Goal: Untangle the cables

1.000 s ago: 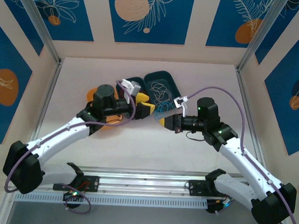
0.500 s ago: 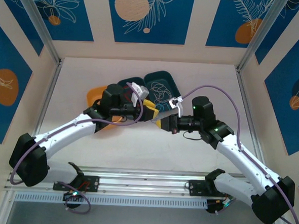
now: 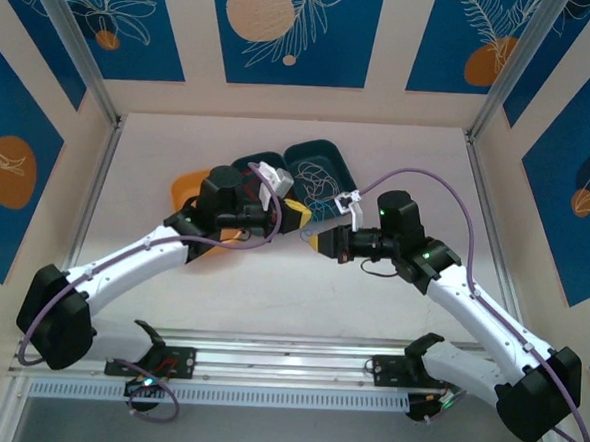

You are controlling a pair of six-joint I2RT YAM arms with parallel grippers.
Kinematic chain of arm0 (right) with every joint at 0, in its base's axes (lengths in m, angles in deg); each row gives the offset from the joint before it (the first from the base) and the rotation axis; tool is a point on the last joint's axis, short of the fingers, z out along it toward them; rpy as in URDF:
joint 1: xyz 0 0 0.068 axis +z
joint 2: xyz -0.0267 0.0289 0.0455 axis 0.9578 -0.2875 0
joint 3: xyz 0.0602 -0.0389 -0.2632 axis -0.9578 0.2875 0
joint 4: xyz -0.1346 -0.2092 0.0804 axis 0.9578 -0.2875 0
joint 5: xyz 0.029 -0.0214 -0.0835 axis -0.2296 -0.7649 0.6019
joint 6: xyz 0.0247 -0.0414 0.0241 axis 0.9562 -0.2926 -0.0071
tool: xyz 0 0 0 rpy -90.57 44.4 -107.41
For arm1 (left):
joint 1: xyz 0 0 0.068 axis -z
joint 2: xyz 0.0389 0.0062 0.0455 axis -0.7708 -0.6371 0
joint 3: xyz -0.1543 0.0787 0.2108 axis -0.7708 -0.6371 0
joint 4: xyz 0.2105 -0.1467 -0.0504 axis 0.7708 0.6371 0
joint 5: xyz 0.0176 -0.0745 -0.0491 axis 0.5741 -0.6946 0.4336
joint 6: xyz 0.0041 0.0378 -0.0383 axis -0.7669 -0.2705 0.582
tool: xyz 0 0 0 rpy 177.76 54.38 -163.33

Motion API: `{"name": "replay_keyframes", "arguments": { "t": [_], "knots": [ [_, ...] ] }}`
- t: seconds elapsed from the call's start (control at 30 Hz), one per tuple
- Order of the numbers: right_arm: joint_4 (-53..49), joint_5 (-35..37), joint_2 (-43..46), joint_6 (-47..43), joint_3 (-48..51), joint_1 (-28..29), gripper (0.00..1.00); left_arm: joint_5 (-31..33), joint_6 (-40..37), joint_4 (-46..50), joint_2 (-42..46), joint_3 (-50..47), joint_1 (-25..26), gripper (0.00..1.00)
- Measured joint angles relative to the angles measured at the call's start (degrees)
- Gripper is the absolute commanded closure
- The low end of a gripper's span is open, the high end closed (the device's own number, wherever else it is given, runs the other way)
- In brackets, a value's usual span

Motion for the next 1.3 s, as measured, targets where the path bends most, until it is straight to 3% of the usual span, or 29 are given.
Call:
{"name": "replay_keyframes", "arguments": {
  "t": [0.13, 0.27, 0.47, 0.67, 0.87, 1.17, 1.3],
  "knots": [
    [-1.9, 2.8, 0.3, 0.5, 0.1, -2.5, 0.79, 2.7, -0.1, 0.0, 3.4, -1.3, 0.0, 1.00],
    [-2.7, 4.4, 2.6, 2.3, 1.6, -7.8, 0.78, 4.2, -0.4, 0.1, 5.9, -1.5, 0.0, 1.00],
    [-2.3, 2.1, 5.7, 4.6, 2.5, -11.4, 0.64, 6.3, -1.2, 0.6, 7.0, -1.8, 0.0, 1.00],
    [-2.1, -0.9, 9.2, 3.7, 1.3, -8.3, 0.54, 7.7, -1.2, 2.1, 7.0, -1.8, 0.0, 1.00],
    [-2.2, 0.5, 10.1, 1.3, -3.9, -2.4, 0.51, 8.1, -1.2, 2.5, 6.7, -1.8, 0.0, 1.00],
    [-5.0, 8.8, 1.6, -2.4, -9.0, 3.4, 0.54, 8.0, -1.2, 2.7, 6.7, -1.8, 0.0, 1.00],
    [-6.1, 11.1, -1.9, -3.5, -9.0, 3.6, 0.64, 7.8, -1.2, 2.7, 6.7, -1.8, 0.0, 1.00]
  ]
}}
